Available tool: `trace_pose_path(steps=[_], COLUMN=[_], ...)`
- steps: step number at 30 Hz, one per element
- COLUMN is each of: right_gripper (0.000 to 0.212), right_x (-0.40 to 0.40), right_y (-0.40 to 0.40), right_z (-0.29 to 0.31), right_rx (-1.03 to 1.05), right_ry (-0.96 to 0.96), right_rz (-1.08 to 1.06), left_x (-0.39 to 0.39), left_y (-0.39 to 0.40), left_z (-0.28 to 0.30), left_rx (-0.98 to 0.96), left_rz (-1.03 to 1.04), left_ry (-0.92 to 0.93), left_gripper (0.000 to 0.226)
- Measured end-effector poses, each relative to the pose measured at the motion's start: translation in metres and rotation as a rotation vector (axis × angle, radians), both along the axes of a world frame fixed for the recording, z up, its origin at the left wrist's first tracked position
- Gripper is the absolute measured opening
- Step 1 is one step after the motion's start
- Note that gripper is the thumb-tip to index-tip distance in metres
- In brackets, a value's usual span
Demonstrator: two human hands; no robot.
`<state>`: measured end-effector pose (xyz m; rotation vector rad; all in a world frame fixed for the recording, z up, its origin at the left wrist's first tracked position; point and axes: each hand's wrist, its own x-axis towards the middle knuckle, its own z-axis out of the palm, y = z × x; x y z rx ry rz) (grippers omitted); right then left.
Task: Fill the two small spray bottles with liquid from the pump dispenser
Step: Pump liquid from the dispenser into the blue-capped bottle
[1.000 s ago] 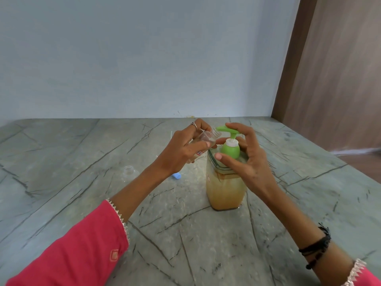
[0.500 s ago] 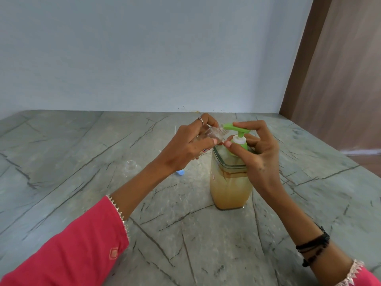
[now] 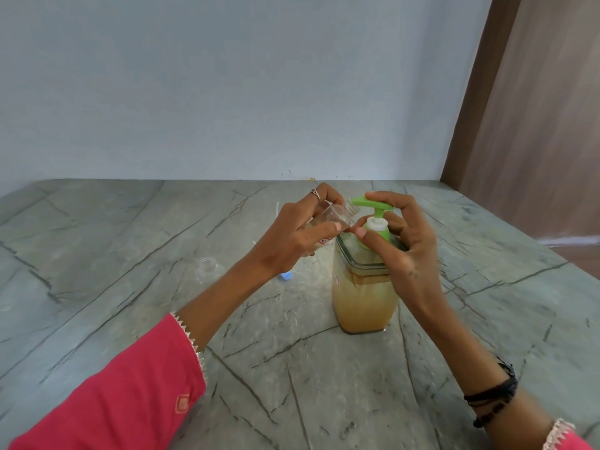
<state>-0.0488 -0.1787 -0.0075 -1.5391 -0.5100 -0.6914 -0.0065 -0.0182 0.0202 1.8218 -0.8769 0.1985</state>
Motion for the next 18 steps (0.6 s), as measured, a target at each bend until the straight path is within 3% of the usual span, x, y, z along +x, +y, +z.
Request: trace_pose_path(steps=[5, 13, 18], right_gripper=[0.044, 0.033, 0.030], right_x=[0.000, 0.002, 0.004], right_y=[-0.001, 0.000, -0.001], right_z=[0.002, 0.008, 0.012], right_rx=[0.002, 0.020, 0.054], right_ry=[0.022, 0.037, 0.083], right_rz=[0.013, 0.028, 0.009], left_x=[0.000, 0.001, 0.002], left_y=[0.000, -0.001, 0.001], left_z=[-0.001, -0.001, -0.003], left_rx=[0.009, 0.008, 0.025], left_rz=[-0.002, -0.005, -0.005], left_ry=[-0.018, -0.023, -0.063], left_gripper=[0.029, 0.034, 0.023])
